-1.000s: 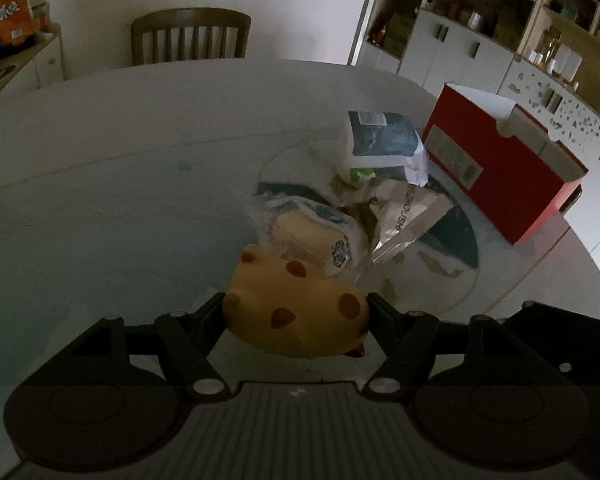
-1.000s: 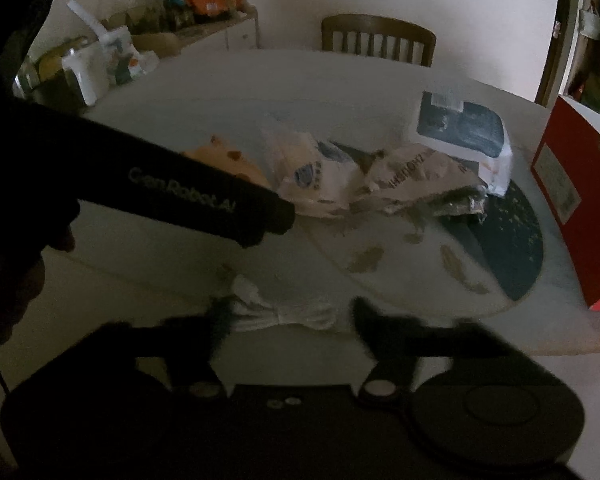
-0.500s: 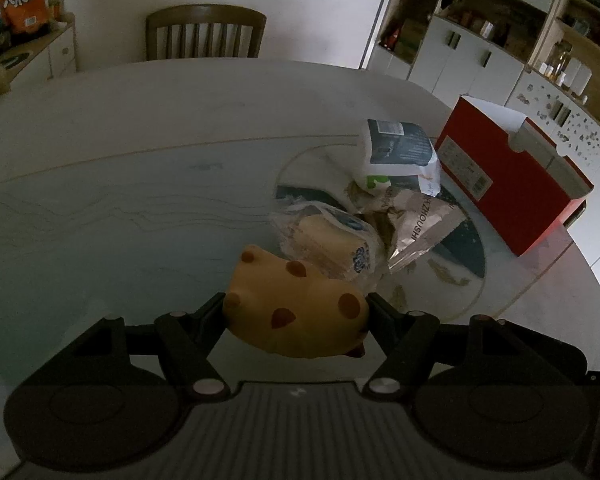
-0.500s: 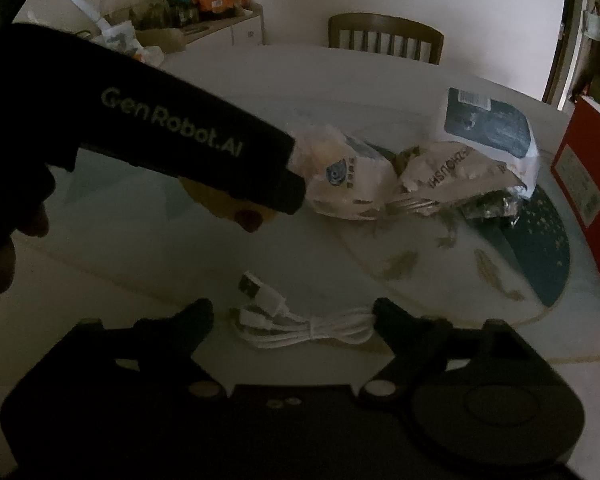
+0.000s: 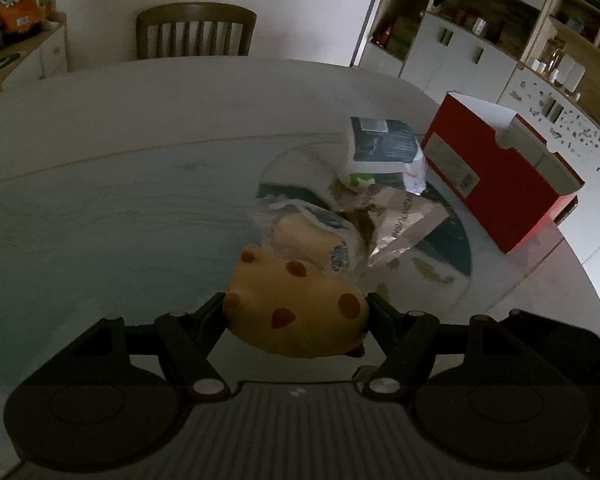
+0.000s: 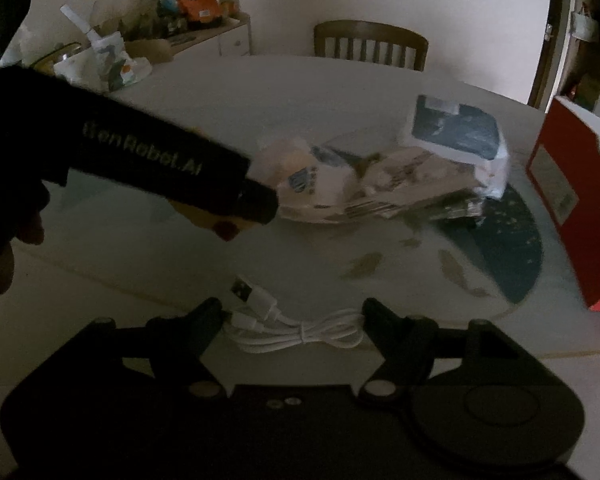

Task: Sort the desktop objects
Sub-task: 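Carry yellow plush in left tool while right tool carries white cable to shoebox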

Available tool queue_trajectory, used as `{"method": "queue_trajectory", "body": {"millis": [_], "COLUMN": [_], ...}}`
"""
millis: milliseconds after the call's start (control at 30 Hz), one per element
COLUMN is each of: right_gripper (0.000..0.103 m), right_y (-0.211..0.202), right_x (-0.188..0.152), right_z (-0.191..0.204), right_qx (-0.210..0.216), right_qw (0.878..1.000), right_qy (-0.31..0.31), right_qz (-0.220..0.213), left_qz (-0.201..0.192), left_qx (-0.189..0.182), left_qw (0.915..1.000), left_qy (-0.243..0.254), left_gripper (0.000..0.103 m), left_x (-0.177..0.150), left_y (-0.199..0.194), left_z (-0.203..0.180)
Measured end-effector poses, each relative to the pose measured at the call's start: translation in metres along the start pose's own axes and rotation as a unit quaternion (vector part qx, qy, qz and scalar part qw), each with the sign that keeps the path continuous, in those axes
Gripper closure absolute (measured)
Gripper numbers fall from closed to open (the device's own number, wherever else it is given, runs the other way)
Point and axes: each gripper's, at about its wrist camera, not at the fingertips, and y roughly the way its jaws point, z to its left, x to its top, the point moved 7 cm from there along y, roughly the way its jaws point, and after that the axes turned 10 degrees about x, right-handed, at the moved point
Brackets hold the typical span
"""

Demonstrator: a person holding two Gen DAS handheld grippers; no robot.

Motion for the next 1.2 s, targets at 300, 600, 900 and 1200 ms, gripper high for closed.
{"method": "queue_trajectory", "body": {"millis": [300, 600, 900, 1200], "right_gripper": [0.027, 0.027, 0.027, 0.027], "right_y": [-0.047, -0.093, -0.125, -0.145], "right_x": [0.010, 0.025, 0.048, 0.063], "right_z": [-0.035, -0.090, -0.147, -0.202], "right_qx": [-0.008, -0.017, -0.015, -0.004], "right_qw": [1.000, 0.999, 0.999, 0.998], "right_qy": [0.008, 0.014, 0.002, 0.001], "right_qz": [-0.015, -0.032, -0.047, -0.056], "left_qz": [-0.003, -0.014, -0.029, -0.040], "left_qx": [-0.013, -0.025, -0.033, -0.035], "left_qw": [0.9999, 0.9996, 0.9990, 0.9985], "left_qy": [-0.003, 0.007, 0.010, 0.009], "left_gripper": [0.030, 0.029, 0.030, 0.030], "left_x": [0.006, 0.021, 0.045, 0.067], "left_y": [-0.016, -0.029, -0.033, -0.028], "left_z": [-0.021, -0.059, -0.112, -0.164]}}
